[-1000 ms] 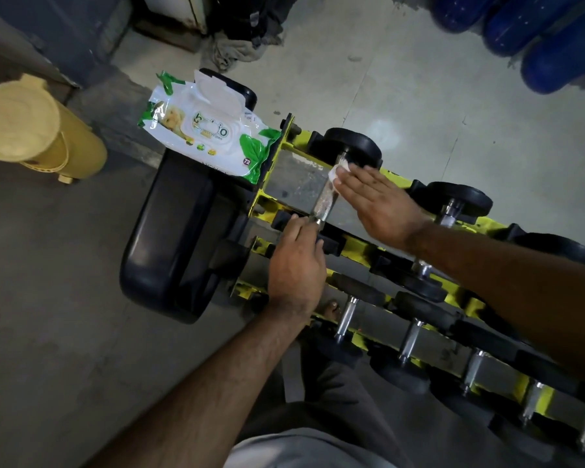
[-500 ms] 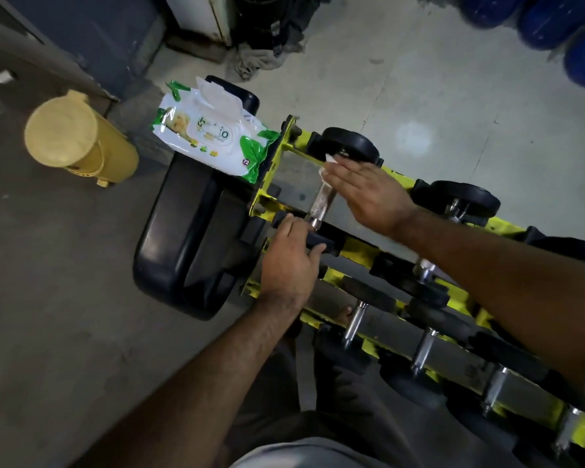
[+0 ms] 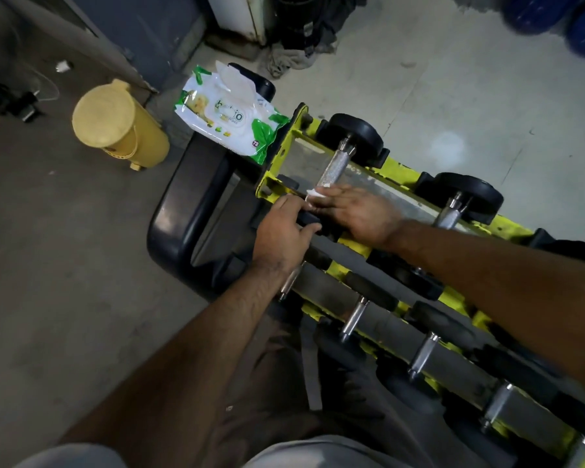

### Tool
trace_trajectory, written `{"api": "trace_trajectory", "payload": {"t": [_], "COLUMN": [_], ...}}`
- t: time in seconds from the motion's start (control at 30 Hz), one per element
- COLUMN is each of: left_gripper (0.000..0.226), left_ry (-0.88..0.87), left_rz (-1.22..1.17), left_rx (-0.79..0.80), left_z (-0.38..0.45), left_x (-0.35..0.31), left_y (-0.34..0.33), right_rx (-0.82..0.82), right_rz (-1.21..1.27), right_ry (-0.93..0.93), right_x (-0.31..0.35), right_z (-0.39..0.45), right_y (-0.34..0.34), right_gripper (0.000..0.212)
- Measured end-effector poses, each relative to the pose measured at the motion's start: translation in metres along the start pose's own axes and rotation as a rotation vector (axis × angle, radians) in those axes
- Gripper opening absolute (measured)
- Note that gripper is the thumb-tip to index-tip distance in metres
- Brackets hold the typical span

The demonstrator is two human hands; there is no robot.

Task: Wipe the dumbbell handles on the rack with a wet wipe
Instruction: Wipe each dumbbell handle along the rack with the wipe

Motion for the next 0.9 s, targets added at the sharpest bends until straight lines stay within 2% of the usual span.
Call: {"api": "trace_trajectory", "payload": {"t": [0.1,0.2,0.3,0.37,0.5,0.63,0.77,0.9], "left_gripper": [0.027,0.029,0.033,0.032,0.025,0.023,0.027,0.036], "left_ry": [-0.017,-0.058,-0.137,-0.181,-0.182,-0.199,-0.295,-0.347], "left_rz": [0.083,0.217,0.298,0.301,0.291,0.269,0.243,0.193], "left_rx": [-0.005,-0.009,-0.021,-0.018,-0.001,0.094,0.202,0.237], "left_z": [-0.004,-0.012,-0.02,-0.026,-0.041,-0.054,-0.07,-0.088], "left_x": [-0.006,-0.018,-0.036,-0.048,-0.063,-0.075,-0.095,-0.113], "left_y": [-0.004,-0.01,-0.013,-0.015,-0.019,-0.038,-0.072,-0.106], "right_rx": [-0.003,-0.18,-0.304,-0.343,-0.401,-0.557,-0.7,-0.737], "right_rz": [0.07,0.188,0.51,0.729,0.806,1.083,1.334,1.557], "right_ry": [-0.198,-0.447,-0.768,-0.914,-0.989,-1.173,-1.312,-1.36], "right_x": [-0.016,-0.022,-0.032,-0.032,-0.018,-0.012,-0.008,-0.01], "right_z": [-0.004,-0.018,-0.047,-0.065,-0.097,-0.145,-0.184,-0.208], "right_y": [0.012,0.034,0.035,0.03,0.043,0.044,0.046,0.035], "right_gripper": [0.039,0.036,0.03,0.028,0.026,0.026,0.031,0.023]}}
Point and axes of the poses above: each hand's wrist, its own z-axis towards the middle knuckle, its own y-axis out of the back of the hand, x = y × z, the point moved 10 cm from there along z, towards the middle knuckle, and after that the axes turned 1 degree about x, right-handed, at the moved point
